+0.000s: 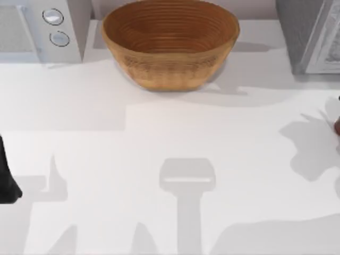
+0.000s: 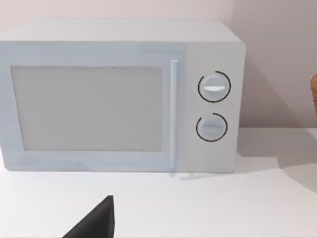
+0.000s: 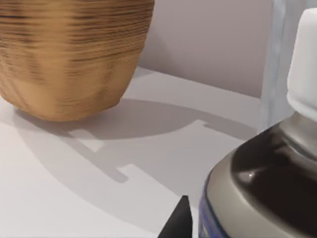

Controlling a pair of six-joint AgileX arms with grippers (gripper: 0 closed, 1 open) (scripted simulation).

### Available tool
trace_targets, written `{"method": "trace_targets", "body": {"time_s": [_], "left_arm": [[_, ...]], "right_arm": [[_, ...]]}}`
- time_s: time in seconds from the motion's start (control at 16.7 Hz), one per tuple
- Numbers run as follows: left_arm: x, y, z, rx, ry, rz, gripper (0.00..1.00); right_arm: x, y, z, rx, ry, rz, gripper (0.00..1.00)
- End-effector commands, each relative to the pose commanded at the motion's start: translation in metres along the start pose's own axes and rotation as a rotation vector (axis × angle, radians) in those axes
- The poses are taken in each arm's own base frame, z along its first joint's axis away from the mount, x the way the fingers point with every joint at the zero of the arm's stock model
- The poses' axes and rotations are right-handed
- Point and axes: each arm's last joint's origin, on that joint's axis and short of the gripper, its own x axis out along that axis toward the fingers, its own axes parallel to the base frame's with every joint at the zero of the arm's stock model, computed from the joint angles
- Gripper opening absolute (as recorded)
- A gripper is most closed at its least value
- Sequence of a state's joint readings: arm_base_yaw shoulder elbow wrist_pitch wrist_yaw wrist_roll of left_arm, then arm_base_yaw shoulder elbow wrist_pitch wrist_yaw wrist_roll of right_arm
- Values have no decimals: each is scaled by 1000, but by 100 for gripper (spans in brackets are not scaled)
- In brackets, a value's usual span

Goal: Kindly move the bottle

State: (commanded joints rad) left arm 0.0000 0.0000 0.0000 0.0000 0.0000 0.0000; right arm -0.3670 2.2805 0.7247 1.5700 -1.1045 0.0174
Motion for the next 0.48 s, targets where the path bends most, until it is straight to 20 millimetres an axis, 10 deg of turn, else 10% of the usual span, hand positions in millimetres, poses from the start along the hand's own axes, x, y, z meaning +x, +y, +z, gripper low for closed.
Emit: {"method": "trace_targets", "body": {"time_s": [0.48], "left_arm": [[0,0,0,0,0,0,100]], "right_arm": [[0,0,0,0,0,0,100]]}}
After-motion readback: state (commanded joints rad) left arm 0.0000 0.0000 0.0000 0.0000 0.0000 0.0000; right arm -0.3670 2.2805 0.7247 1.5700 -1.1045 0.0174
